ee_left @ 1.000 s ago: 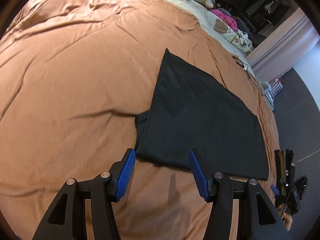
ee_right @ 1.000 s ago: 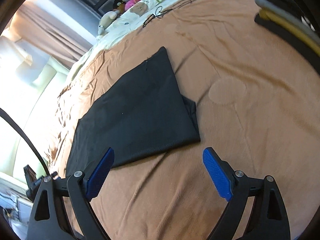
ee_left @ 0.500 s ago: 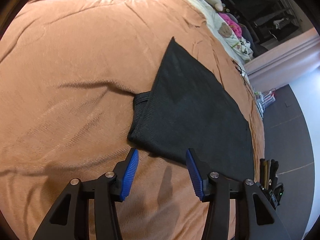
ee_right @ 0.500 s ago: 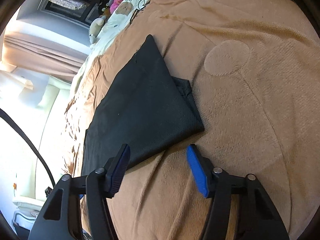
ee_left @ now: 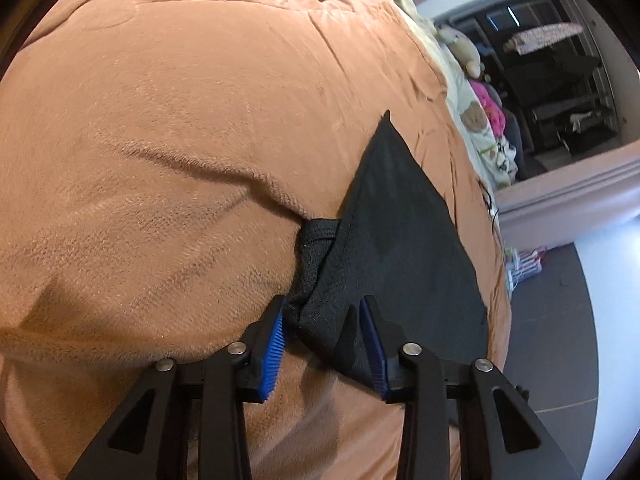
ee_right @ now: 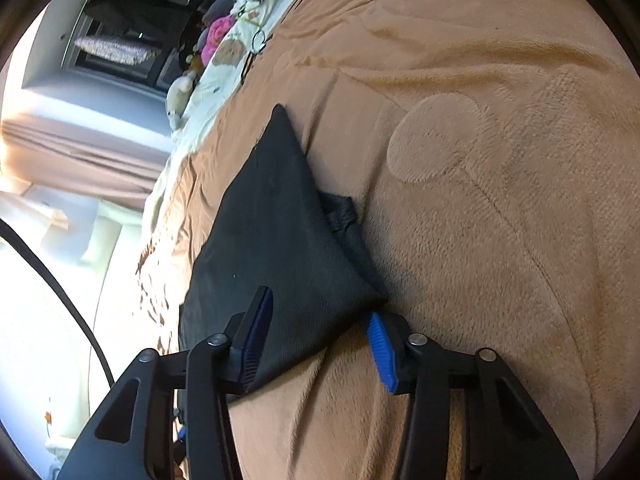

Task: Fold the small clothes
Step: 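Move both grippers to the folded shirt's edge and close on it, then lift the held edge with both grippers and fold it over the shirt, then open both grippers to release the folded shirt, then lower the left gripper onto the shirt's mesh edge and close on it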

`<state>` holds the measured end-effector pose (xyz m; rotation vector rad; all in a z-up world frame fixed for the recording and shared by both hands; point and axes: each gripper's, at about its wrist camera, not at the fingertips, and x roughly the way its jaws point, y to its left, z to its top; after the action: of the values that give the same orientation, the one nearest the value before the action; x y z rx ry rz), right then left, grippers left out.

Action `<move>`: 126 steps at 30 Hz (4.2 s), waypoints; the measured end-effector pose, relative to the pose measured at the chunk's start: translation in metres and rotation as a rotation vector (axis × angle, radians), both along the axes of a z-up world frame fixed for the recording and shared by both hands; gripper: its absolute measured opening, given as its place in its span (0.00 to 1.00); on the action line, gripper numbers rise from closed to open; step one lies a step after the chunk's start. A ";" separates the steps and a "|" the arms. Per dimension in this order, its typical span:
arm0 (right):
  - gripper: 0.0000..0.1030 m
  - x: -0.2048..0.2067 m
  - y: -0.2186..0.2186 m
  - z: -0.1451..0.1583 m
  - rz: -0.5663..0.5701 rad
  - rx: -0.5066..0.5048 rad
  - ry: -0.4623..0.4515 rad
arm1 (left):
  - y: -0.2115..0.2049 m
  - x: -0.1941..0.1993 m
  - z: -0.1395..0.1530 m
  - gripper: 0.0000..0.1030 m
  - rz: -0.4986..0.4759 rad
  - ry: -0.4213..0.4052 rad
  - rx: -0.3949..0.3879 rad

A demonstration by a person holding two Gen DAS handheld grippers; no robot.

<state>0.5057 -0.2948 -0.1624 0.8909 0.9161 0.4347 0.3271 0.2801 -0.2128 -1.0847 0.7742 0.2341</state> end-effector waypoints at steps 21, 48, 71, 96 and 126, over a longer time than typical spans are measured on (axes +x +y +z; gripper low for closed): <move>0.02 -0.026 0.013 0.029 0.024 -0.066 -0.080 | 0.004 -0.009 0.045 0.05 -0.016 -0.094 0.056; 0.02 -0.078 0.000 0.061 0.190 -0.206 -0.079 | -0.006 -0.104 0.069 0.05 -0.038 -0.103 0.078; 0.47 -0.098 0.016 0.077 0.196 -0.538 -0.074 | -0.011 -0.129 0.022 0.32 -0.020 -0.031 0.034; 0.30 -0.110 0.176 0.102 0.580 -0.582 -0.291 | -0.008 -0.143 0.012 0.35 0.016 -0.084 -0.023; 0.21 0.020 0.327 0.071 0.626 -0.655 -0.172 | -0.012 -0.146 0.011 0.35 0.109 -0.038 -0.081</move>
<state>0.5252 0.0318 -0.0912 -0.0475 1.0774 0.6772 0.1814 0.2684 -0.2017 -1.2064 0.6958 0.2754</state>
